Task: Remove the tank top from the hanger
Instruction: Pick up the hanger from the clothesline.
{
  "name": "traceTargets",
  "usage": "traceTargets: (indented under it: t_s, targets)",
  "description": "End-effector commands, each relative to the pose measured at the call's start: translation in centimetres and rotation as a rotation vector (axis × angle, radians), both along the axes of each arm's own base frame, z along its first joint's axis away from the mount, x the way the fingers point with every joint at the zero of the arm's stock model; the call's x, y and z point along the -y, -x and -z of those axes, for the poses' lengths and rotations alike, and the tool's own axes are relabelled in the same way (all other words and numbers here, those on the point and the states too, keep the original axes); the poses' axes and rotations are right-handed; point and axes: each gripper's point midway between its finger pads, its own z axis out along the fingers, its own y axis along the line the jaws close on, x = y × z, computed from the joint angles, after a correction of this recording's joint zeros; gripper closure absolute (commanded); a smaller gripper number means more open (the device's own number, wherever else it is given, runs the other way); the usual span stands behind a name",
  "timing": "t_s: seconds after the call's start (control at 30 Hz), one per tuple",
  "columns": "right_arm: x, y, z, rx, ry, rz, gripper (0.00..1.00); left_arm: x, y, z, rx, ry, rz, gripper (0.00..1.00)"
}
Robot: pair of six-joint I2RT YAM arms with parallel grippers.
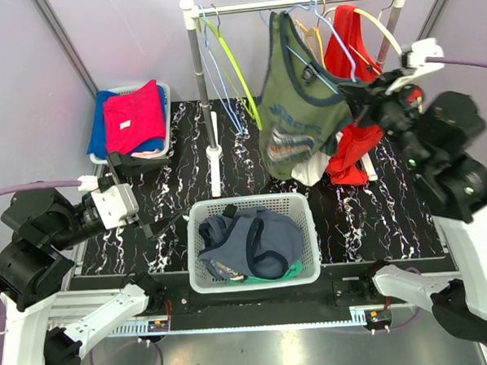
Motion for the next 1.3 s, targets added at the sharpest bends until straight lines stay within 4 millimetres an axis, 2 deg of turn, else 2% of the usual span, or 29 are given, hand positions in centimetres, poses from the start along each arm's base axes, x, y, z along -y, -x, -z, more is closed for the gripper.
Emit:
traceTargets:
  t_s: [0.0,0.13,0.23,0.3,0.5,0.67,0.9,1.03,1.27]
  targets:
    - [2.4,6.7,-8.9,0.222,-0.101,-0.056,1.0,0.5,0.3,-1.2,0.023,0.038,0.031,0.01]
    - [3.0,11.0,-13.1,0.329,-0.159,-0.137,1.0,0.3,0.3,-1.3,0.027,0.041,0.027,0.01]
    - [2.7,12.8,-14.8,0.366,-0.174,-0.195,1.0,0.2,0.4,-1.3,0.026,0.044,0.024,0.01]
    - [2.4,13.1,-15.0,0.362,-0.167,-0.22,1.0,0.3,0.4,-1.3,0.026,0.044,0.028,0.01]
    - [3.1,15.5,-16.5,0.417,-0.184,-0.248,1.0,0.1,0.8,-1.7,0.031,0.057,0.03,0.01]
    - [3.4,19.4,-18.0,0.487,-0.211,-0.337,1.0,0.1,1.0,-1.8,0.031,0.062,0.037,0.01]
    - [3.8,22.9,-19.5,0.544,-0.246,-0.419,1.0,0.0,1.4,-2.4,0.033,0.075,0.048,0.01]
    - [3.8,25.2,-21.1,0.591,-0.27,-0.488,1.0,0.0,1.5,-2.5,0.029,0.077,0.051,0.01]
    - [3.9,27.0,-22.2,0.627,-0.292,-0.539,1.0,0.0,1.7,-3.1,0.03,0.091,0.055,0.01]
